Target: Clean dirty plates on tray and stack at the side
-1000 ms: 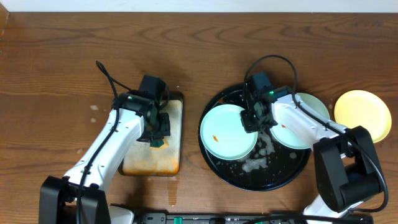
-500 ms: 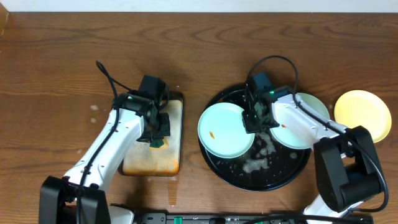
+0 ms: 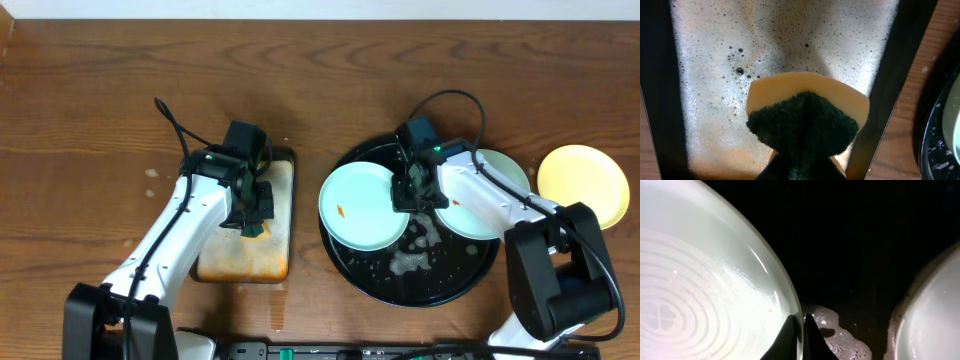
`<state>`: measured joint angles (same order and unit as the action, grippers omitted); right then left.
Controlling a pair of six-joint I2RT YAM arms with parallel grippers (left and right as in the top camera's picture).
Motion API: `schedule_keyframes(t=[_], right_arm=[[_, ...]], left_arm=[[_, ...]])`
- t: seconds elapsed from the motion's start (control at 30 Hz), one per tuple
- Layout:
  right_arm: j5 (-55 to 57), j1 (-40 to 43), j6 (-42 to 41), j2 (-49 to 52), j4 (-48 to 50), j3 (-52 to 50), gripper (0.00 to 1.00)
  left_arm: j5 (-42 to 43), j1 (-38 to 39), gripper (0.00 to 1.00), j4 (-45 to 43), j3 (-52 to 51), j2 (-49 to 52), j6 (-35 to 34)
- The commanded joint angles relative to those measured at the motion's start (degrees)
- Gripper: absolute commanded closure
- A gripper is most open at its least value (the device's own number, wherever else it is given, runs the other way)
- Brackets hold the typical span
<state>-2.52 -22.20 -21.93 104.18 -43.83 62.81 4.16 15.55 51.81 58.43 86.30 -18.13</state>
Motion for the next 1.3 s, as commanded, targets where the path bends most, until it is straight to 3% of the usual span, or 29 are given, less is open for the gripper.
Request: schedule_keyframes(t=[0.0, 0.7, 1.27], right_arm=[[7.74, 0.83, -1.62, 0.74, -1.14, -0.66, 0.99], [13.03, 0.83, -2.01, 0.72, -3.98, -0.61, 0.99], [12.57, 0.79, -2.03, 0.72, -3.96, -0.61, 0.99]], left_arm=[[-0.04, 0.13, 0.87, 0.17, 0.28, 0.09, 0.52], [-5.07, 0.13, 0.88, -2.34, -0.74, 0.17, 0.57], [-4.81, 0.13, 0.92, -27.52, -19.17, 0.76, -0.83]])
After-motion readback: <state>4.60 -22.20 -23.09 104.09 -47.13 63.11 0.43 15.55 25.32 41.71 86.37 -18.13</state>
